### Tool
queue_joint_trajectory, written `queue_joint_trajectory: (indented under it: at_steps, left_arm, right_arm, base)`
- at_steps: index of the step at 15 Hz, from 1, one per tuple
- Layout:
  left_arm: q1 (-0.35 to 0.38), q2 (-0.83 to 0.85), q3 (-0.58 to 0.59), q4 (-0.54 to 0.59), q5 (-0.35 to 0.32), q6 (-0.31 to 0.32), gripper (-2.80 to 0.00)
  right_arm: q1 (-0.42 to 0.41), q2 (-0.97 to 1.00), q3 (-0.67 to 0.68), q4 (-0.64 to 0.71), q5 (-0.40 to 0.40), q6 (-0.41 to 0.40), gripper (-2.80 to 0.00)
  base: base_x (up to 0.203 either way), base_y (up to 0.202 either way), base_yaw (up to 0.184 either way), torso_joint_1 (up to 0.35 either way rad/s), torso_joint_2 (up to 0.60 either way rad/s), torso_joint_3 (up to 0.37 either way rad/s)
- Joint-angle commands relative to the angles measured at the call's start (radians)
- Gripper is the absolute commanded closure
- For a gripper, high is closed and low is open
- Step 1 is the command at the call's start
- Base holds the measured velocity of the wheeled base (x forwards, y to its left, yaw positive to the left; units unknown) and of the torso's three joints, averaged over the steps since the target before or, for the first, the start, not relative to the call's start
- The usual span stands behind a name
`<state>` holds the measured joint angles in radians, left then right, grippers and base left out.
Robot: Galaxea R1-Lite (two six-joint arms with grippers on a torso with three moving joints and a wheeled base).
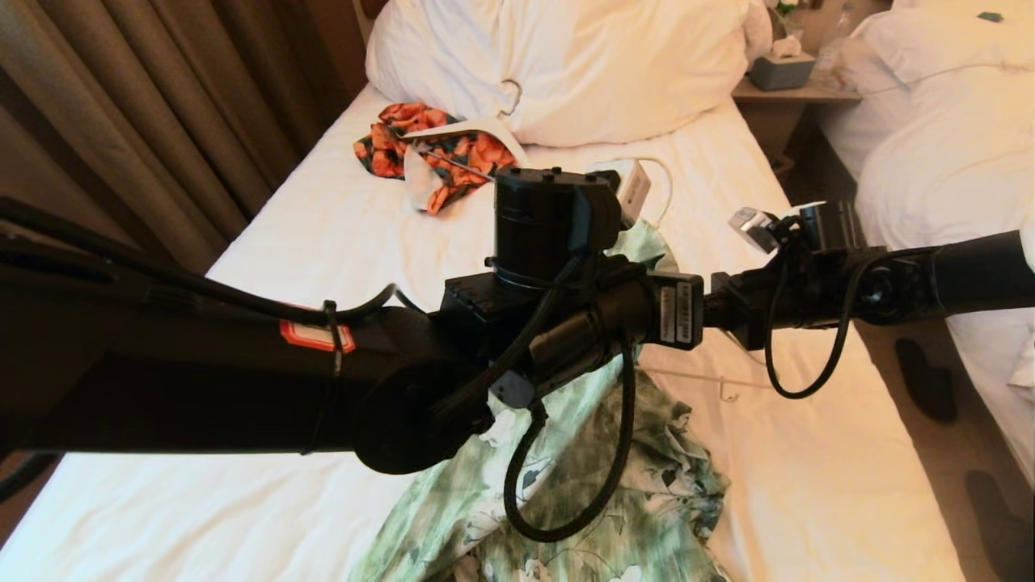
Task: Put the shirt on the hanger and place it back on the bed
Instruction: Hook one side of the shirt onto the hanger
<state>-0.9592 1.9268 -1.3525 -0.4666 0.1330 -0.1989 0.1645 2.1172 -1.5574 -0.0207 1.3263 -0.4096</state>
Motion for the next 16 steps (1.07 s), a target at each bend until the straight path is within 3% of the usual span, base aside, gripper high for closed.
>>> queue_joint_trajectory:
  at_steps: [1,5,6,13,16]
  left_arm:
    - [-0.023,-0.011,0.016,-0.003,0.003,-0.001,0.0]
    - [-0.051,-0.017,0.035,-0.007,0.005,0.006,0.0]
    - [-0.055,-0.013,0.036,-0.007,0.005,0.009,-2.8]
    - [-0.036,-0.023,0.06,0.008,0.023,0.041,-2.8]
    - [-0.097,-0.027,0.062,0.105,0.072,0.036,-2.8]
  right_arm:
    - [-0.002,0.0,-0.026,-0.001,0.008,0.01,0.0]
    - [0.007,-0.006,-0.051,-0.001,0.008,0.022,0.0]
    - [0.004,-0.005,-0.051,-0.002,0.008,0.022,0.0]
    - [-0.012,-0.008,-0.041,-0.002,0.01,0.018,0.0]
    - [-0.012,-0.004,-0.034,-0.037,0.012,0.018,0.0]
  base:
    - [0.0,0.0,0.0,0.0,0.0,0.0]
    - [0.0,0.0,0.0,0.0,0.0,0.0]
    - [0.0,0.0,0.0,0.0,0.0,0.0]
    - [0.0,0.0,0.0,0.0,0.0,0.0]
    - [0.0,0.0,0.0,0.0,0.0,0.0]
